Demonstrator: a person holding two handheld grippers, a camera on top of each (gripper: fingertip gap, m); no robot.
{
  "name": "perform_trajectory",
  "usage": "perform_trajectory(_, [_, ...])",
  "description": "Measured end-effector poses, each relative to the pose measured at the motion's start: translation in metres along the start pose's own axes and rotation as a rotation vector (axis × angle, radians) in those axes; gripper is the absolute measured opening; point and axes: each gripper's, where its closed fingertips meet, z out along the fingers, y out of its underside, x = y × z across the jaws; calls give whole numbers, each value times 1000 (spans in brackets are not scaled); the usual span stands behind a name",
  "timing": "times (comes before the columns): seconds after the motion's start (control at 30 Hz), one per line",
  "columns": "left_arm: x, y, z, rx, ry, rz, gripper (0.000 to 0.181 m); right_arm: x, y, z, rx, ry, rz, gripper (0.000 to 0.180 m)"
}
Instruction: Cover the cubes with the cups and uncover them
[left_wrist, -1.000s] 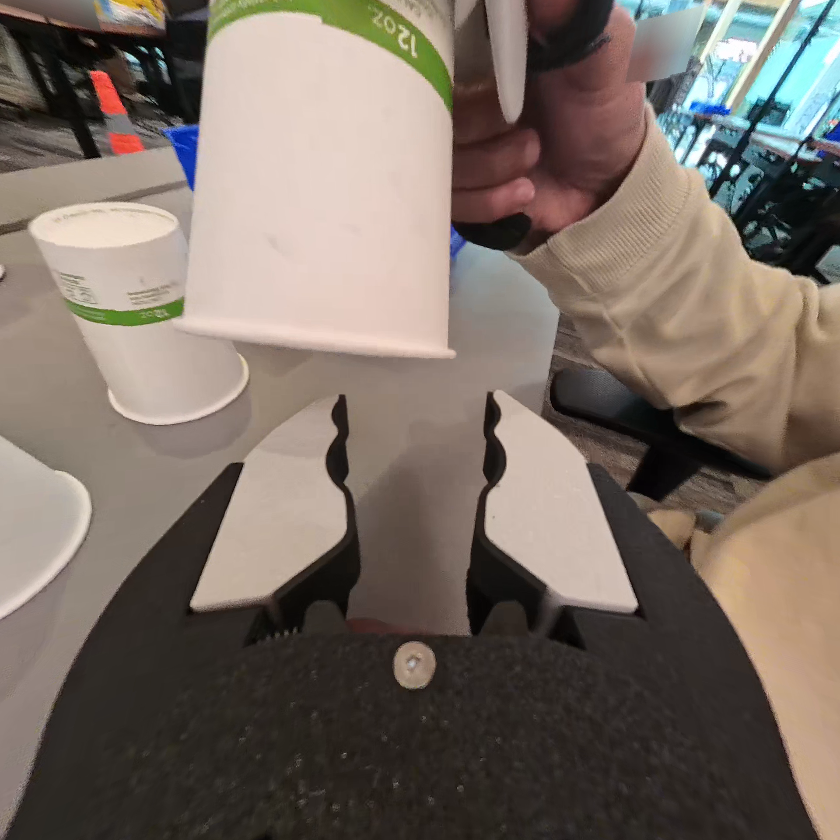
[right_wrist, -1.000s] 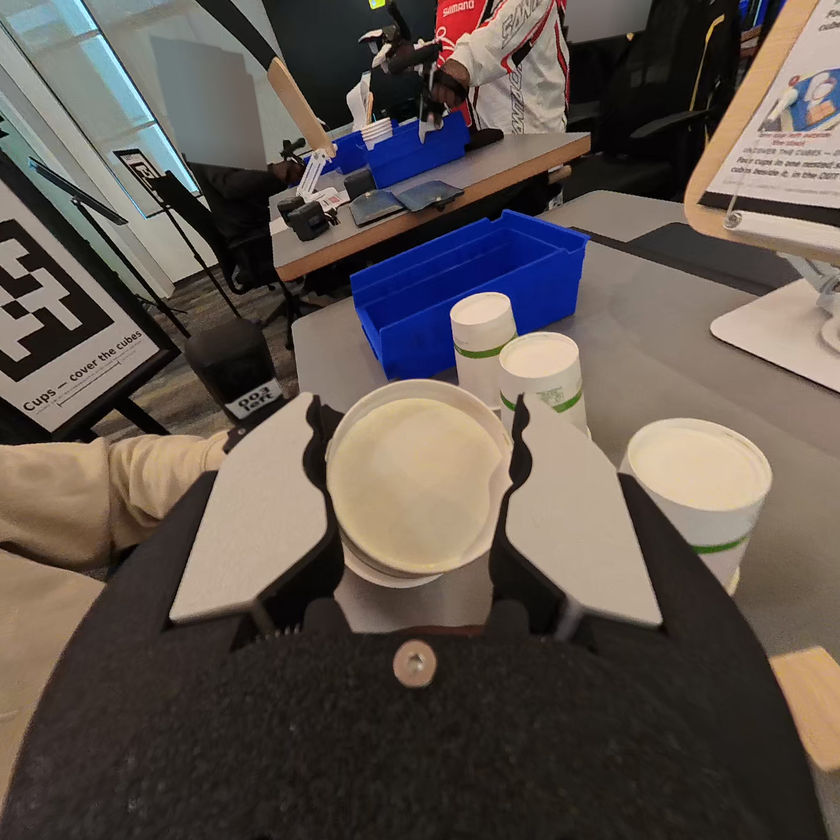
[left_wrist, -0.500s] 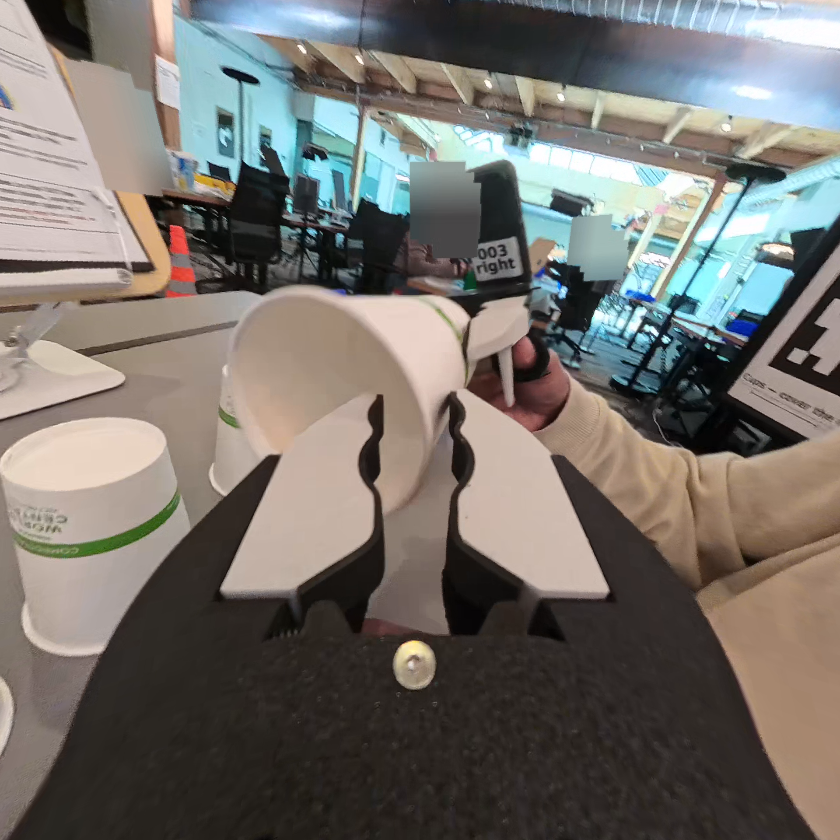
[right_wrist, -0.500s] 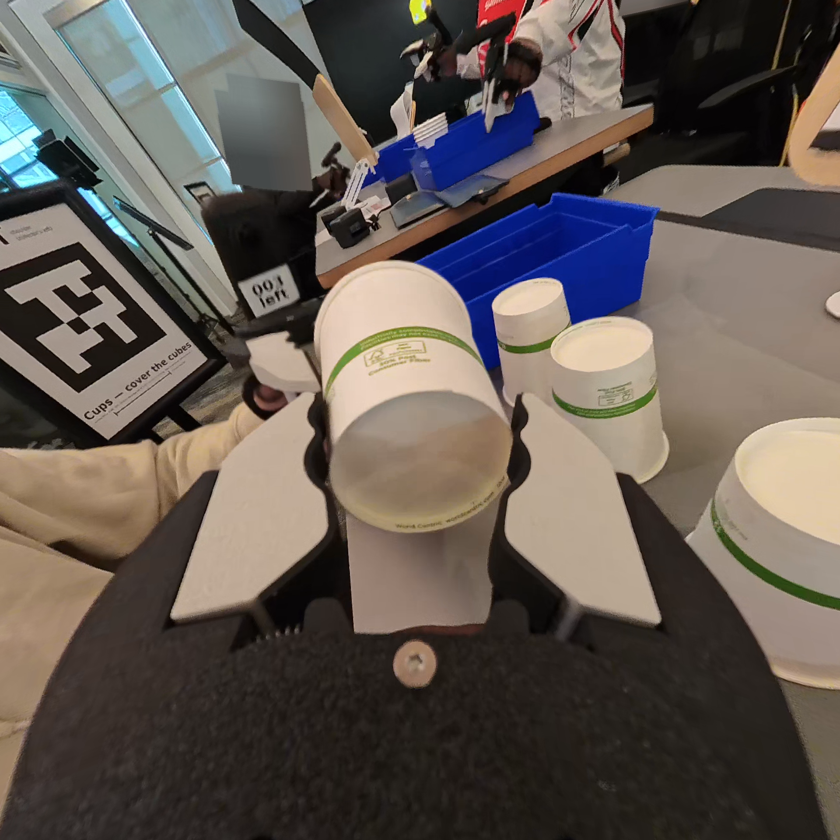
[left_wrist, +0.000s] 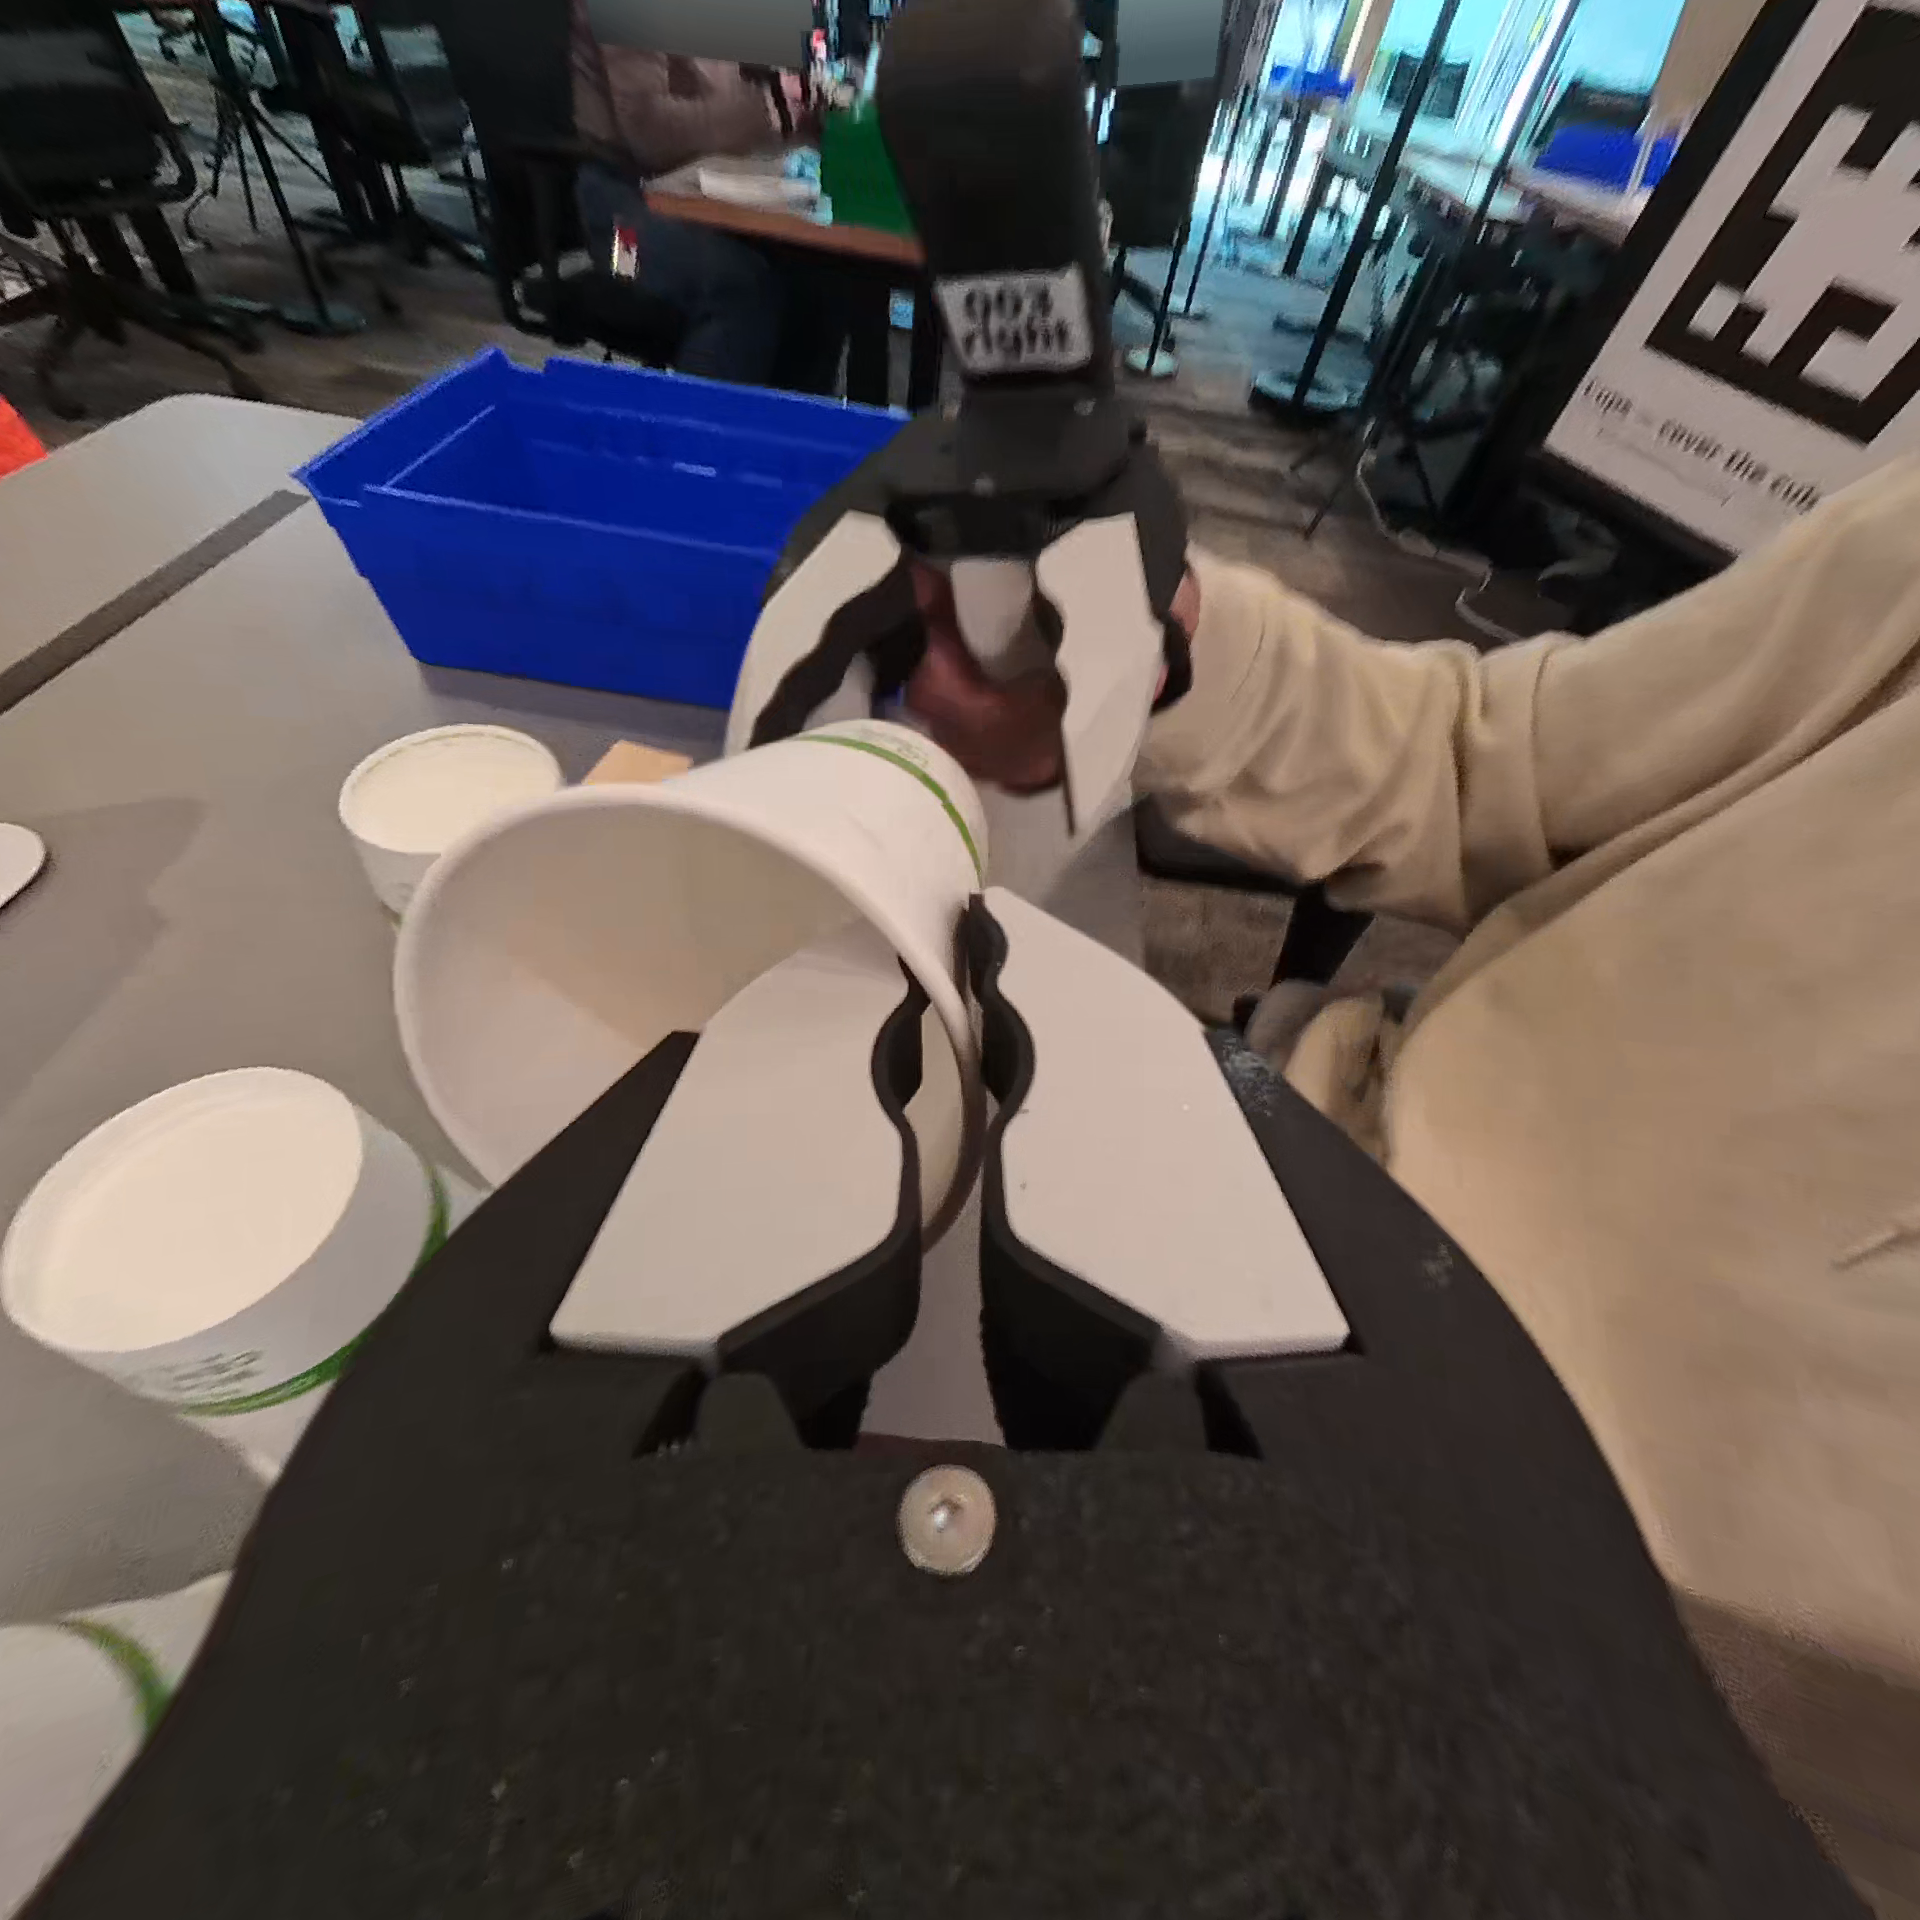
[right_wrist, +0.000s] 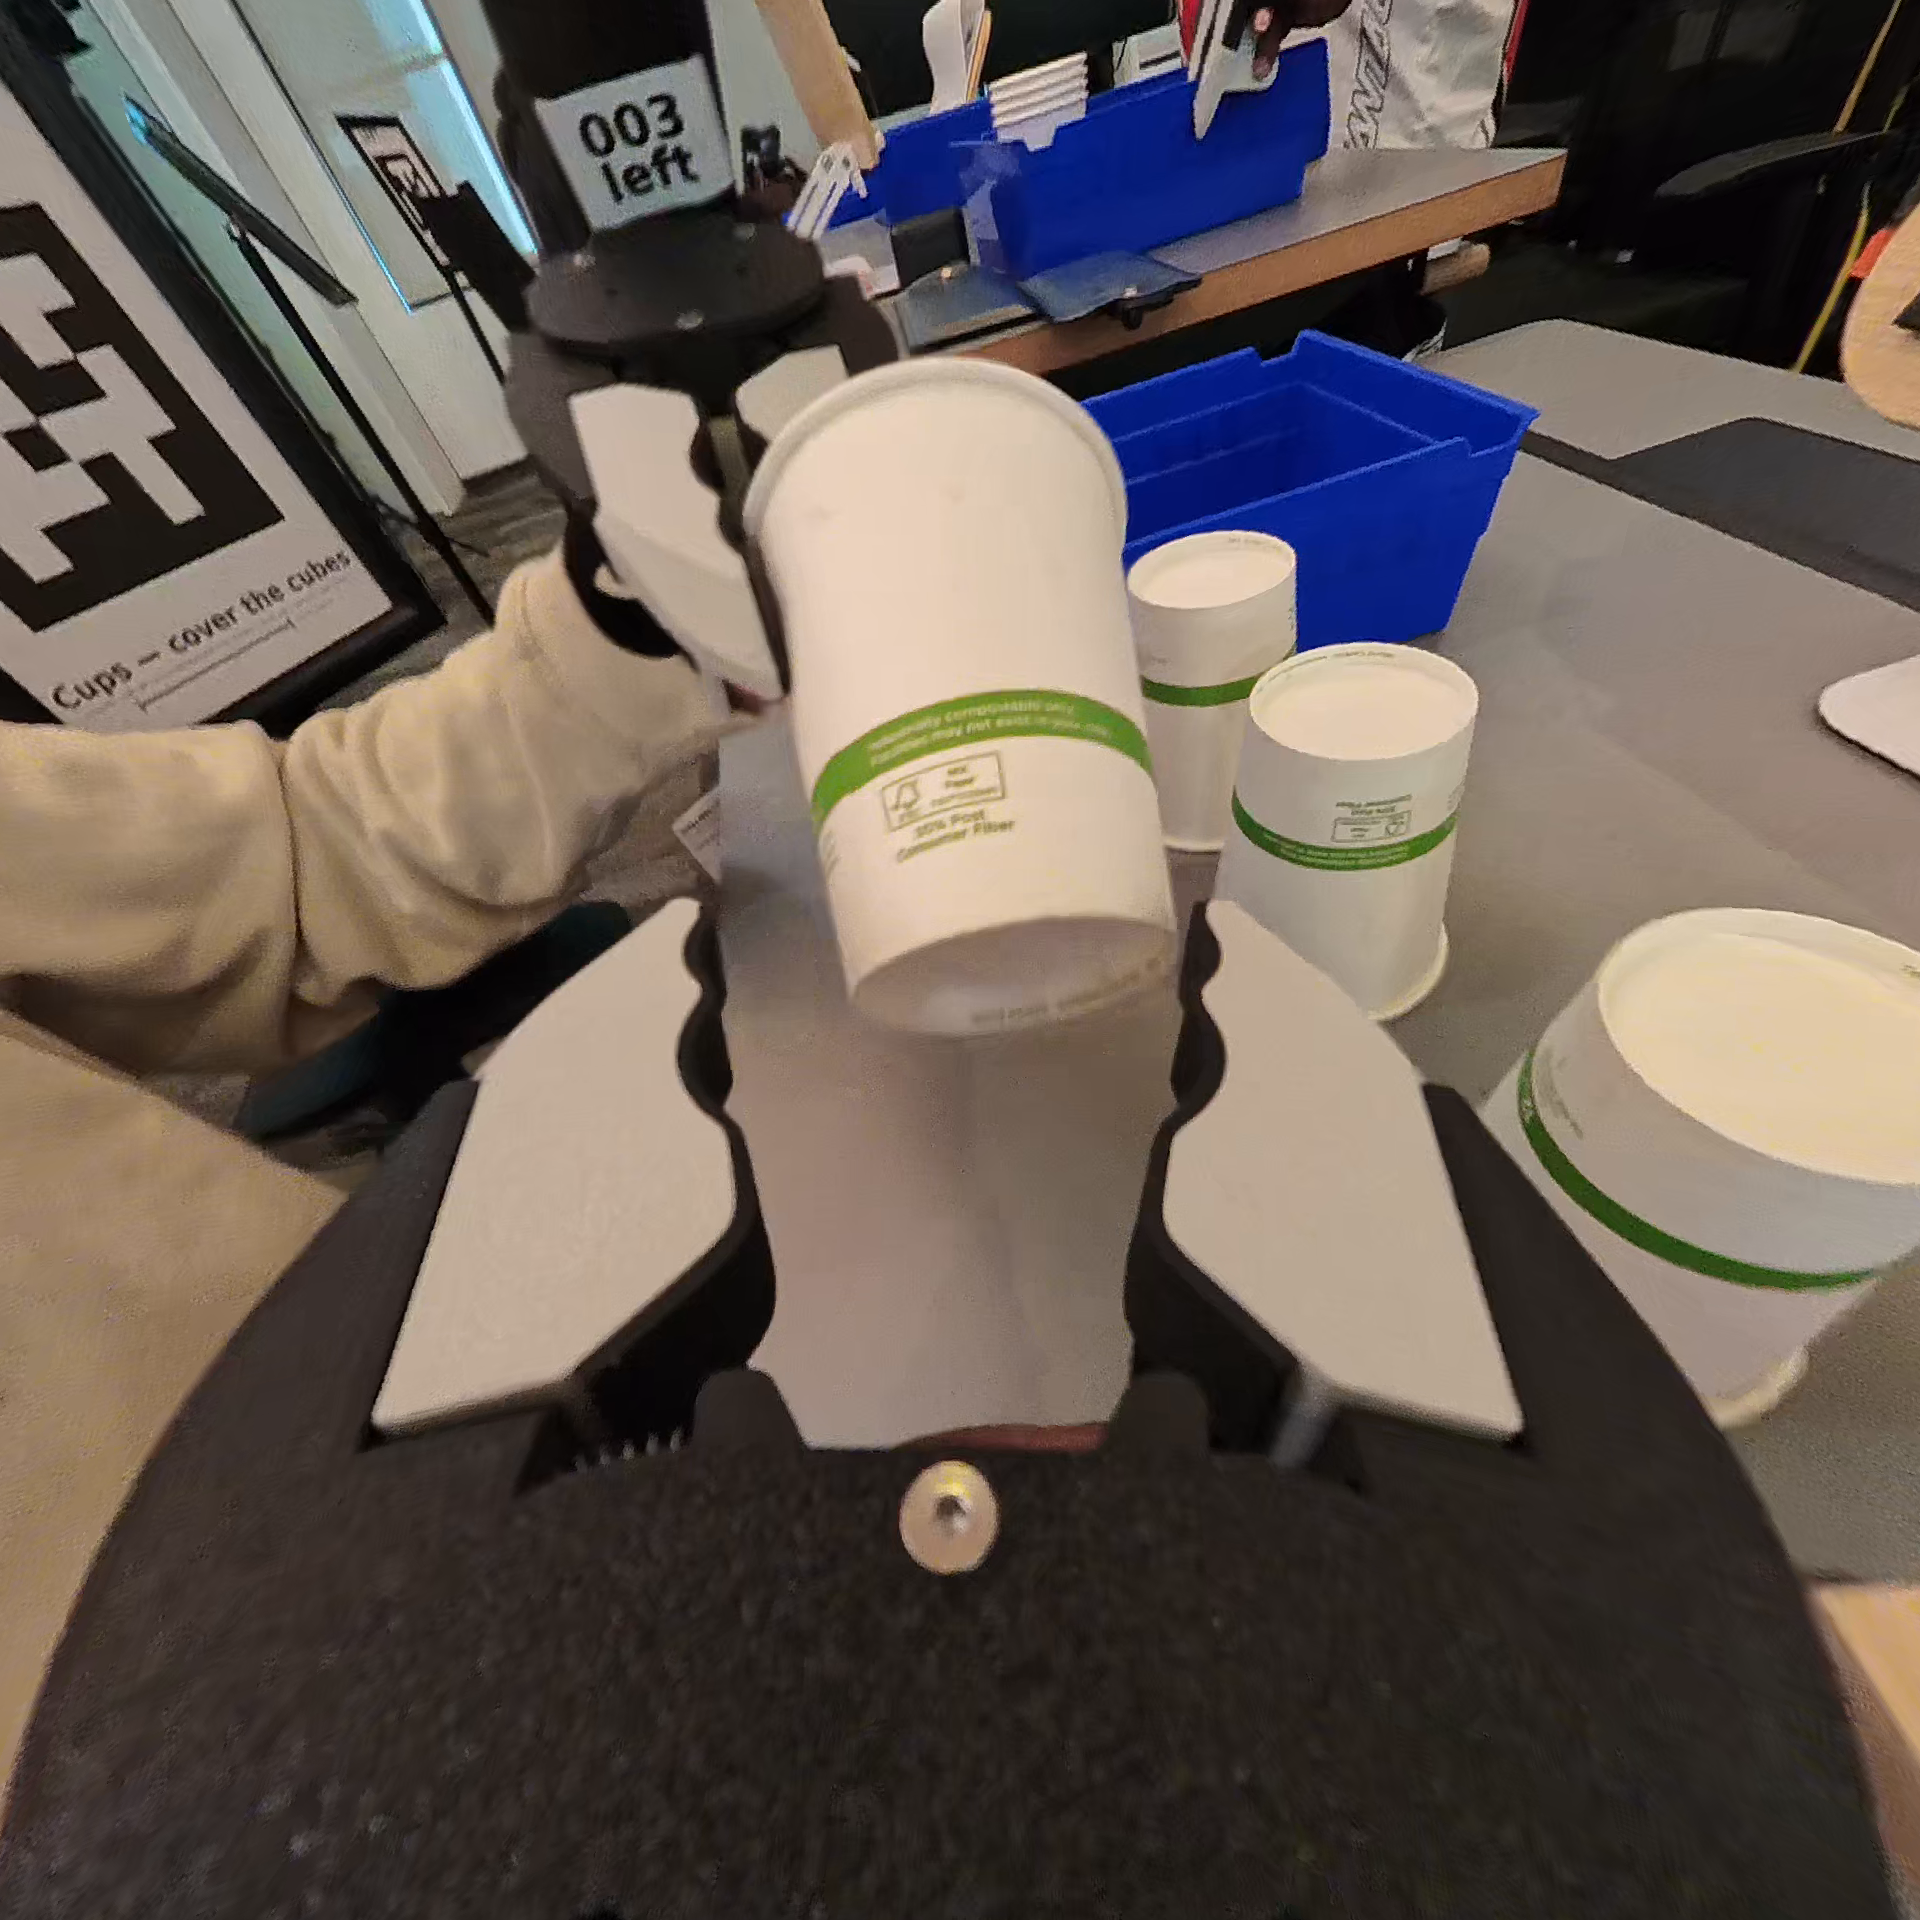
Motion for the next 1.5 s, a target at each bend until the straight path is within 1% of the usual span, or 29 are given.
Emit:
perform_trajectory(0.03, [-2,5,-3,-42,0,21,5,0,2,-8,-16,5,-14,86])
perform_trajectory(0.17, [-7,22,-24,-194,13,104,5,-2,18,-46,-128,-23,-25,91])
perform_trajectory(0.27, [4,32,-32,-304,108,187,5,-8,13,-58,-78,-98,40,91])
perform_trajectory(0.37, [17,29,-27,-379,187,321,5,-19,7,-50,-15,-238,133,92])
perform_trajectory(0.47, [31,20,-14,-421,269,433,5,-24,15,-31,-40,-337,244,95])
perform_trajectory(0.53, [40,17,-4,-463,323,486,5,-25,20,-18,-54,-371,285,95])
perform_trajectory(0.67, [50,16,15,-551,400,554,5,-47,16,-7,-33,-535,328,96])
perform_trajectory(0.8, [63,12,30,-554,491,594,5,-59,21,4,-66,-573,292,100])
perform_trajectory(0.87, [63,13,37,-568,505,603,5,-67,20,3,-59,-626,284,90])
perform_trajectory(0.97, [63,17,39,-586,525,577,7,-65,26,3,-75,-619,285,88])
perform_trajectory(1.0, [59,17,40,-589,495,561,9,-59,26,4,-67,-591,293,88])
perform_trajectory(1.03, [51,15,43,-585,435,534,15,-54,26,5,-63,-565,303,88])
perform_trajectory(1.1, [33,9,44,-557,293,477,37,-40,25,4,-39,-495,322,88])
perform_trajectory(1.13, [25,4,43,-505,225,439,48,-32,26,2,-30,-450,328,88])
perform_trajectory(1.17, [17,-2,40,-438,151,394,55,-23,25,0,-13,-406,328,88])
perform_trajectory(1.23, [3,-15,31,-255,4,286,73,-8,21,-7,43,-326,335,87])
perform_trajectory(1.3, [-12,-26,19,-5,-146,116,70,9,19,-13,84,-206,320,88])
perform_trajectory(1.33, [-21,-24,12,105,-217,1,70,17,19,-18,109,-129,301,88])
perform_trajectory(1.37, [-32,-13,6,179,-312,-120,74,25,18,-24,142,-42,276,88])
perform_trajectory(1.4, [-44,5,-1,224,-416,-231,75,30,17,-31,179,45,247,88])
perform_trajectory(1.43, [-48,25,-5,238,-487,-302,71,34,17,-40,208,139,211,88])
perform_trajectory(1.5, [-46,66,-12,210,-610,-381,67,47,29,-60,205,375,127,88])
